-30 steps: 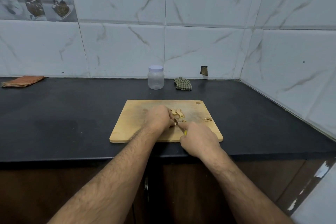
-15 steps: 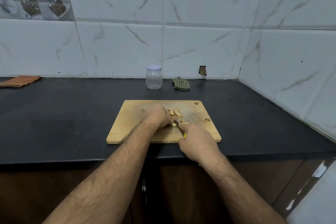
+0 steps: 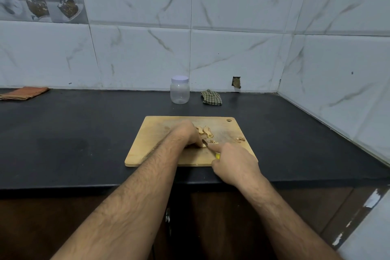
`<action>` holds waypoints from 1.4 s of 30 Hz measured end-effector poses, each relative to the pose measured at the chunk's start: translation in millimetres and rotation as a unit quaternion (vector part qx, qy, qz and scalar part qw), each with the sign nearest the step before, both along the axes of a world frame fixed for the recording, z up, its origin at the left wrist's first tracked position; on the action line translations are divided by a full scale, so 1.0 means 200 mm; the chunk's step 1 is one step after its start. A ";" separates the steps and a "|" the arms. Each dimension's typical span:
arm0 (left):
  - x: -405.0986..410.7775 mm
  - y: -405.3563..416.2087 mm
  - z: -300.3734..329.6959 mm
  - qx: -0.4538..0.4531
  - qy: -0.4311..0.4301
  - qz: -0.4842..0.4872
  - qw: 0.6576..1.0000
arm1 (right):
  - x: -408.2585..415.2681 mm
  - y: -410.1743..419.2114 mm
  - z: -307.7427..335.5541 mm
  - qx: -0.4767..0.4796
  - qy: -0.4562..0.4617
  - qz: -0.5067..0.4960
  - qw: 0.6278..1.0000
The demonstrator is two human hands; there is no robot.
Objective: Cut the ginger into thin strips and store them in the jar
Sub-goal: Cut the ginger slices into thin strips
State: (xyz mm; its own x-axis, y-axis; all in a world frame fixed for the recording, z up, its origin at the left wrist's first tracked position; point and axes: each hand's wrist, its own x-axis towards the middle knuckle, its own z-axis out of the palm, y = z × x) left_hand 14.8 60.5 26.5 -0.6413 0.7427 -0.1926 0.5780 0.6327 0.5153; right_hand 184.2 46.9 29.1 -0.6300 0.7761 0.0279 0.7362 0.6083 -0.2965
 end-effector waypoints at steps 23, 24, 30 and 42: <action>0.00 0.00 -0.03 -0.002 0.036 0.038 0.999 | 0.03 -0.05 -0.03 -0.007 0.034 -0.010 0.999; -0.01 0.00 -0.03 -0.003 0.033 0.039 0.999 | 0.02 -0.05 -0.02 -0.007 0.032 -0.008 0.999; -0.02 0.00 -0.03 -0.009 0.019 0.031 0.999 | -0.02 -0.05 -0.03 -0.012 0.030 -0.004 0.999; -0.03 0.00 -0.03 -0.008 -0.004 0.019 1.000 | 0.02 -0.05 -0.06 -0.014 0.034 -0.009 0.999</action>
State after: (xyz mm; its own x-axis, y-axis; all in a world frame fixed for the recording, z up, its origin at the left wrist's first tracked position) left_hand 8.0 60.0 20.1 -0.6679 0.7143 -0.2090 0.5490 0.6624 0.5098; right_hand 188.0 36.2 16.8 -0.6134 0.7883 0.0482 0.7244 0.5858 -0.3634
